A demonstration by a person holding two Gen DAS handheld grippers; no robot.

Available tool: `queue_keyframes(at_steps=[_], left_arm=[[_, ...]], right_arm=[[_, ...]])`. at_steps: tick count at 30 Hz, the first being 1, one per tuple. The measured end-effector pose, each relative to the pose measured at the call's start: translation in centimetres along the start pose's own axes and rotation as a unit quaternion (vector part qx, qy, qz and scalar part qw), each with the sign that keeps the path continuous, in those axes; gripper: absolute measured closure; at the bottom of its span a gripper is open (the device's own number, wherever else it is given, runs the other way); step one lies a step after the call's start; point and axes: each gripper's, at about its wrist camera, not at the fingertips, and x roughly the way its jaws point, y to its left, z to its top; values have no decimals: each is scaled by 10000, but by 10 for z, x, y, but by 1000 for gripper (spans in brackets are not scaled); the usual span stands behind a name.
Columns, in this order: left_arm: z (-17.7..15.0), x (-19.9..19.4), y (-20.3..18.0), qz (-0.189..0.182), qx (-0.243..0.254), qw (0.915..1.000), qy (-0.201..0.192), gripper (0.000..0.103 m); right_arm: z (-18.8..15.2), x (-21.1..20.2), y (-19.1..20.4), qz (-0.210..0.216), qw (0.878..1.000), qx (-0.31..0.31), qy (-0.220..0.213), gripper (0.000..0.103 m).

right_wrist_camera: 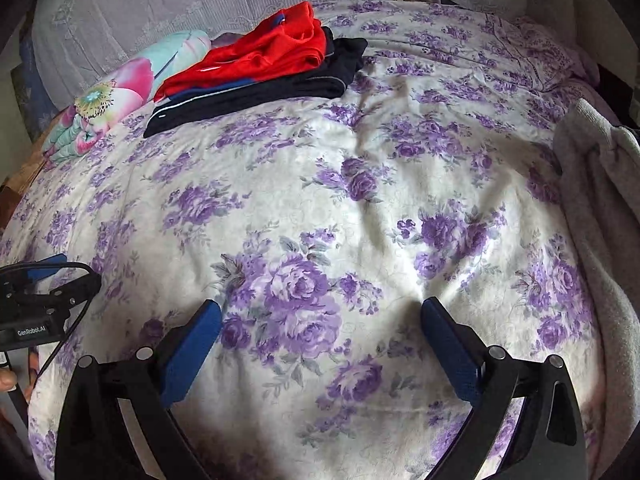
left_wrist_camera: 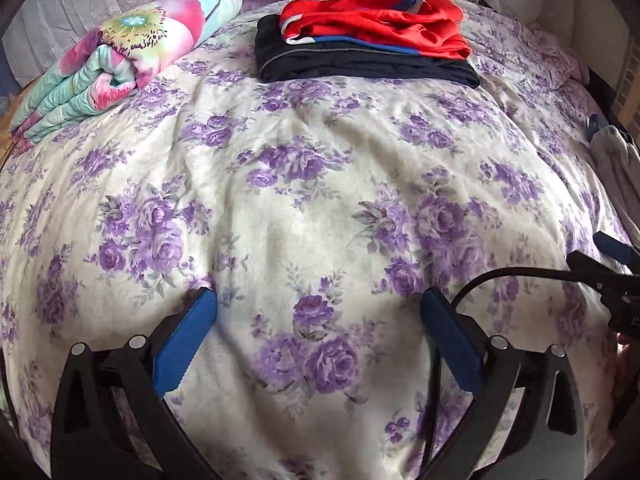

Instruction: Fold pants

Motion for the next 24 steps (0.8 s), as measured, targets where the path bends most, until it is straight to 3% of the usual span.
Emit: queue_keyframes(at_steps=[2, 6, 7, 9, 10, 11, 14, 19, 22, 24], left_arm=[[3, 0, 4, -77, -32, 9998, 159, 4], [23, -4, 3, -114, -225, 9946, 1005, 5], [29, -9, 4, -142, -262, 9941, 1047, 5], [46, -35, 4, -182, -277, 9972, 667, 5], [54, -50, 3, -133, -245, 9985, 469, 5], [66, -66, 3, -70, -220, 9994, 252, 5], [111, -109, 1, -155, -248, 9992, -285, 5], [184, -180, -11, -208, -384, 9934, -1064, 5], [201, -215, -18, -71, -242, 9880, -1524, 5], [206, -223, -24, 45, -103, 9865, -1633, 5]], right_arm=[[-1, 0, 1, -40, 10000, -44, 27, 3], [-7, -7, 1, 136, 9994, -268, 191, 3], [-2, -6, 1, 143, 9985, -385, 365, 3], [20, -8, 1, -23, 9964, -349, 773, 4], [34, -21, 0, -94, 9982, -149, 569, 4], [51, -43, -2, 10, 9999, 64, 87, 4], [112, -109, 0, 333, 9922, 371, -1142, 4], [193, -184, 17, 249, 9815, 174, -1888, 4], [199, -217, 26, 264, 9679, 115, -2497, 4], [196, -214, 33, 115, 9685, -11, -2487, 4]])
